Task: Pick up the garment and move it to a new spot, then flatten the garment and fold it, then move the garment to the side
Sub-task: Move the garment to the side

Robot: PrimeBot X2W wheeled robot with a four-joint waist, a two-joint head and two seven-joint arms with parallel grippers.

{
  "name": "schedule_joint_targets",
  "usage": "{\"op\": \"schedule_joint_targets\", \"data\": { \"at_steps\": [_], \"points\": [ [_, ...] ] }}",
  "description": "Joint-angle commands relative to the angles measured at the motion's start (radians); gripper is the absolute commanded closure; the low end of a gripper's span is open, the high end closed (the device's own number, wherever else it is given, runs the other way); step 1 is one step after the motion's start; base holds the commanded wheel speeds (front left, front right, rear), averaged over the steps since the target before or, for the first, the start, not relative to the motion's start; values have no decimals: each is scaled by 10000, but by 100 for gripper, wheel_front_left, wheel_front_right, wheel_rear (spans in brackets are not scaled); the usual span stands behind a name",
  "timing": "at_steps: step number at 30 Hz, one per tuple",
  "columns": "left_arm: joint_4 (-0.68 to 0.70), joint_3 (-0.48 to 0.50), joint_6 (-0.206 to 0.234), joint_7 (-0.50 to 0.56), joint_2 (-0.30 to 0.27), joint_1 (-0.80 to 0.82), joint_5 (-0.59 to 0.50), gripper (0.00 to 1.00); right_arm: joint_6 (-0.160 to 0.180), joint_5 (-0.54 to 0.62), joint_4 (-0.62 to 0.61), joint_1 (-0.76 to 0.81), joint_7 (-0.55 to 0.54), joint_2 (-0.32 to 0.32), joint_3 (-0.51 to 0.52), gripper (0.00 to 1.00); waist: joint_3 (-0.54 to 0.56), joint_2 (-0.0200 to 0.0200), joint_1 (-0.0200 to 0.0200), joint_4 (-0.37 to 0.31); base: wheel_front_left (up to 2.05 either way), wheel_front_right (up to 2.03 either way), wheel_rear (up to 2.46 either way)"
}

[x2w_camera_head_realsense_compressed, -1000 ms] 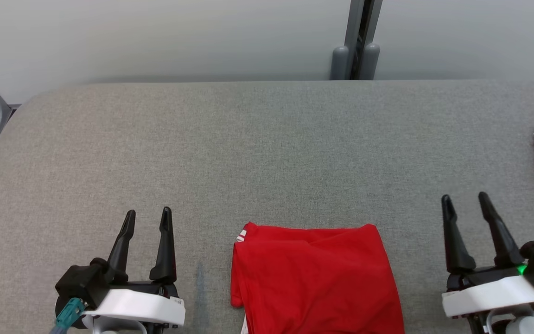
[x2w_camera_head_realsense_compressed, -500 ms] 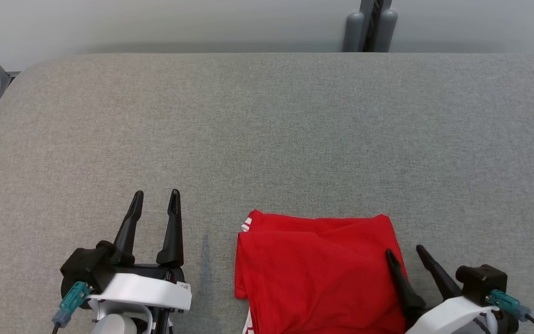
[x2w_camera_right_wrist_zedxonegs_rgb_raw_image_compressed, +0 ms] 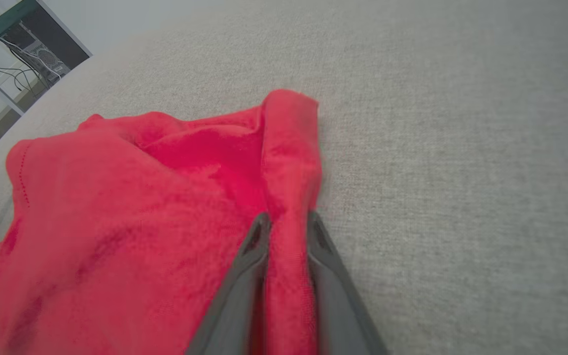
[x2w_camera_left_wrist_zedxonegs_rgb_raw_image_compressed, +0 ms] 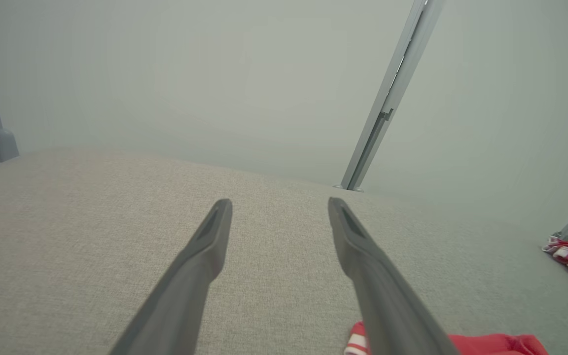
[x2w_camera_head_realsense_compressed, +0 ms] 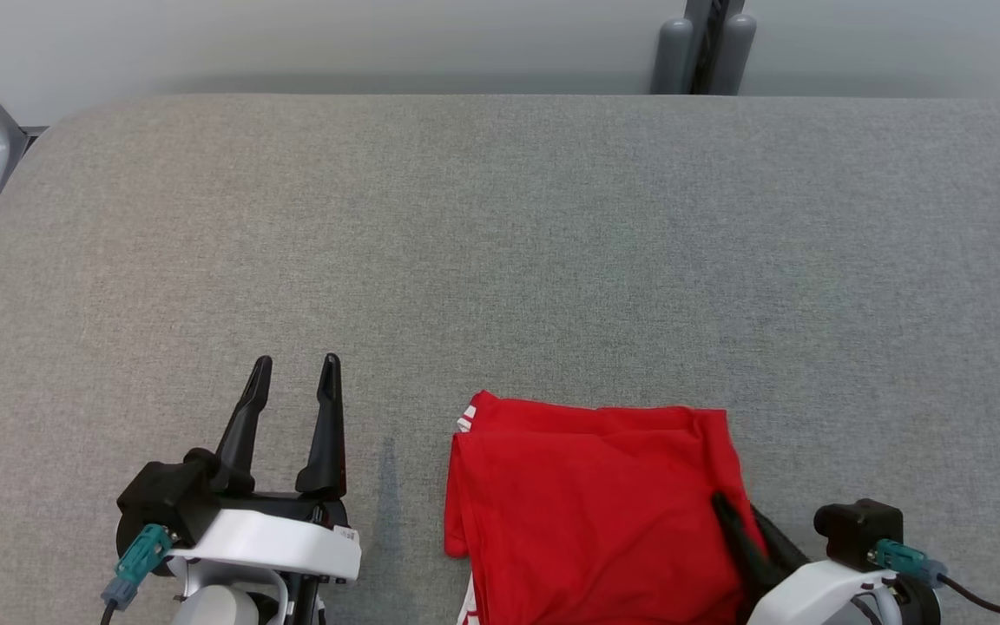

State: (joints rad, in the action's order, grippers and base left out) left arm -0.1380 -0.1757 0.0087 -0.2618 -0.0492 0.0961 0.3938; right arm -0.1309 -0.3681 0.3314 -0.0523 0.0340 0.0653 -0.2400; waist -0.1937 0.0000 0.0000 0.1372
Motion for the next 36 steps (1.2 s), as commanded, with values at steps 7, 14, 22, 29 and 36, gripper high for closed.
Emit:
{"op": "schedule_joint_targets", "data": {
  "at_steps": [7, 14, 22, 29, 36],
  "points": [
    [-9, -48, -80, -35, -32, 52, -217, 0, 4, 301, -46, -459, 218, 437, -77, 100, 101, 0, 0, -202, 0, 0, 0],
    [96, -354, -237, -35, -33, 36, -521, 0, 6, 537, -358, -1277, 100, 1522, -376, 100, -103, 0, 0, -1095, 0, 0, 0],
    [330, -782, -504, -25, -36, 790, -1134, 0, 6, 532, -1144, -3051, 16, 3319, -636, 100, -1342, 0, 0, -2324, 0, 0, 0],
    [470, -1284, -908, -25, -232, 1799, -1850, 0, 7, 507, -1614, -4677, 121, 4585, -614, 100, -2905, 0, 0, -3220, 0, 0, 0],
    [1349, -2322, -1306, 311, -934, 2911, -2189, 0, 6, 306, -1262, -6668, 172, 5595, 357, 100, -4469, 0, 0, -4335, 0, 0, 0]
  ]
}}
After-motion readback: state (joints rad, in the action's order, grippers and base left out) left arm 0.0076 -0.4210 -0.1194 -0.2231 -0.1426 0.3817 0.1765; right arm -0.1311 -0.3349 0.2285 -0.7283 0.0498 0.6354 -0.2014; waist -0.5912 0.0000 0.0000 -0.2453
